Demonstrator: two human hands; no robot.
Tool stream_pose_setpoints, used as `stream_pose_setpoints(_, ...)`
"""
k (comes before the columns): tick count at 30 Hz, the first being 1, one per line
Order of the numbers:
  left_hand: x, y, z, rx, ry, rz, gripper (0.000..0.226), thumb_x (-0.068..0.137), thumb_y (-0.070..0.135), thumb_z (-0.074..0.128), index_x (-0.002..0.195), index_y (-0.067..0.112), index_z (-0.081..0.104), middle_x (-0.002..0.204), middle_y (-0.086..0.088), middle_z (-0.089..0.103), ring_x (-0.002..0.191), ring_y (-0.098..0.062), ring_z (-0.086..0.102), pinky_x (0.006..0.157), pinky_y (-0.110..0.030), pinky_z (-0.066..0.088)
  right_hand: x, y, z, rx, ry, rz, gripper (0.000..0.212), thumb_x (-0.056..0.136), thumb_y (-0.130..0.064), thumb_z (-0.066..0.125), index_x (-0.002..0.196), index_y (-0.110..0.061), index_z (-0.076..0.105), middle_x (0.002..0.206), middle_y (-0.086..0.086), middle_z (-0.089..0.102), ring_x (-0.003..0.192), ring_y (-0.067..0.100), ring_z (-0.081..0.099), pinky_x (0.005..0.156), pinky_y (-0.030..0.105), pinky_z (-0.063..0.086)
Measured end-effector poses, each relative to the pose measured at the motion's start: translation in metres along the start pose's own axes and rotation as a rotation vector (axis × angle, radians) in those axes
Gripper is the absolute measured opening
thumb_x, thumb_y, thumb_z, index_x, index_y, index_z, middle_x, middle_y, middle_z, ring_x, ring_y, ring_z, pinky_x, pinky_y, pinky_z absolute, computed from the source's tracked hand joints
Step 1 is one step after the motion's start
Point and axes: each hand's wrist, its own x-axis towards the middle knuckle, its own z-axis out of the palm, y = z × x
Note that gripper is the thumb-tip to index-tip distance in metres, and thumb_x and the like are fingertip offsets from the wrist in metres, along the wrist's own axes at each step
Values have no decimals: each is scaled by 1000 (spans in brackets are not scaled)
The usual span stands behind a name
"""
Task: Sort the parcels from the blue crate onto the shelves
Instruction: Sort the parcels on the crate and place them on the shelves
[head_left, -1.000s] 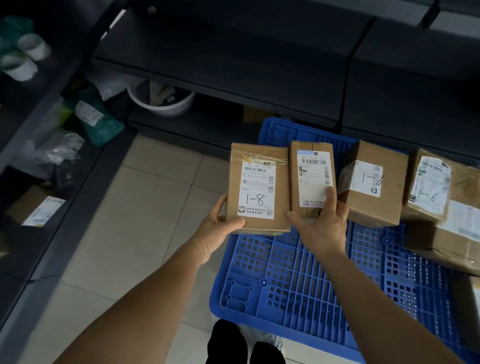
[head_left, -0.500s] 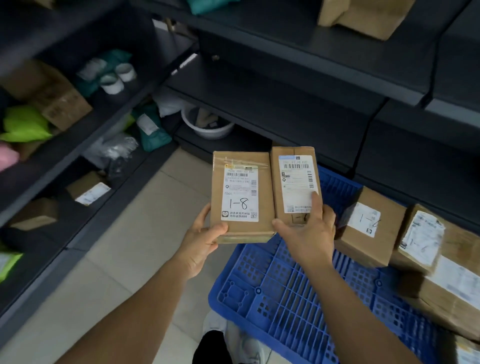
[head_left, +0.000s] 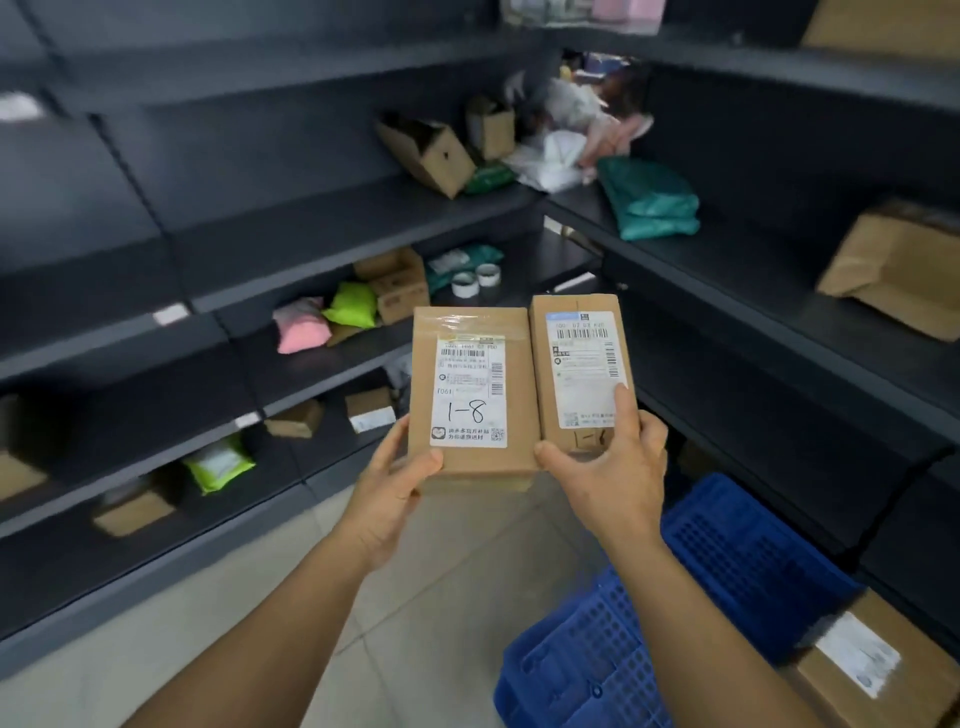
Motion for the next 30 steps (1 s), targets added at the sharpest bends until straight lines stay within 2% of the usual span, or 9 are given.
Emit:
stream_pose_setpoints(4, -29, 30, -53, -7, 82, 79, 83, 58, 43, 77, 135, 46, 45, 122, 9, 65, 118, -18, 58, 108, -49, 36, -15, -56, 27, 21, -55, -100, 104, 65, -54, 74, 148, -36, 14, 141, -4, 21, 127, 18, 28, 100, 41, 42)
stream_pose_setpoints(7, -49, 49, -98, -23, 161, 128, 71, 72, 36, 76, 135, 44, 45, 121, 8, 66, 114, -19, 61, 92, -38, 48, -31, -100, 51, 37, -90, -173, 104, 64, -54, 74, 148, -36, 15, 140, -5, 22, 128, 19, 30, 101, 41, 42)
stream_pose_setpoints(10, -72, 72, -142, -49, 224, 176, 55, 83, 28, 71, 129, 46, 47, 119, 5, 66, 106, -18, 64, 75, -26, 50, -52, -148, 75, 44, -119, -255, 105, 65, -54, 75, 148, -36, 14, 140, -4, 22, 128, 19, 30, 103, 41, 41)
stream_pose_setpoints(12, -89, 89, -175, -71, 270, 207, 57, 78, 31, 74, 125, 48, 48, 116, 6, 65, 106, -18, 62, 78, -29, 50, -67, -181, 91, 52, -143, -303, 105, 67, -54, 75, 149, -35, 12, 141, -4, 21, 129, 19, 29, 102, 40, 41)
stream_pose_setpoints(14, -108, 106, -210, -85, 294, 240, 76, 63, 42, 82, 130, 47, 47, 118, 5, 66, 109, -18, 62, 89, -36, 51, -84, -215, 108, 61, -159, -347, 106, 67, -55, 75, 149, -35, 12, 140, -2, 22, 129, 20, 30, 101, 39, 41)
stream_pose_setpoints(16, -126, 122, -246, -80, 319, 278, 86, 55, 49, 81, 133, 46, 46, 118, 5, 67, 110, -20, 62, 90, -37, 51, -102, -249, 124, 57, -167, -388, 105, 67, -58, 74, 149, -35, 12, 140, -2, 23, 128, 21, 30, 101, 39, 40)
stream_pose_setpoints(22, -180, 168, -339, -113, 425, 368, 70, 76, 35, 72, 138, 40, 42, 125, 3, 60, 110, -20, 59, 80, -35, 51, -159, -344, 170, 93, -210, -509, 102, 68, -61, 73, 148, -36, 15, 138, -1, 24, 126, 22, 31, 99, 41, 42)
stream_pose_setpoints(27, -217, 198, -400, -107, 519, 416, 62, 81, 38, 69, 137, 45, 42, 124, 5, 58, 108, -18, 57, 78, -34, 48, -196, -410, 202, 99, -229, -590, 99, 67, -65, 71, 146, -37, 17, 138, -1, 25, 125, 23, 31, 99, 47, 43)
stream_pose_setpoints(30, -230, 210, -431, -125, 539, 447, 62, 81, 37, 70, 137, 43, 43, 126, 4, 58, 109, -22, 59, 86, -44, 54, -211, -441, 217, 109, -255, -630, 99, 68, -65, 70, 147, -36, 17, 138, 0, 25, 125, 23, 30, 98, 42, 43)
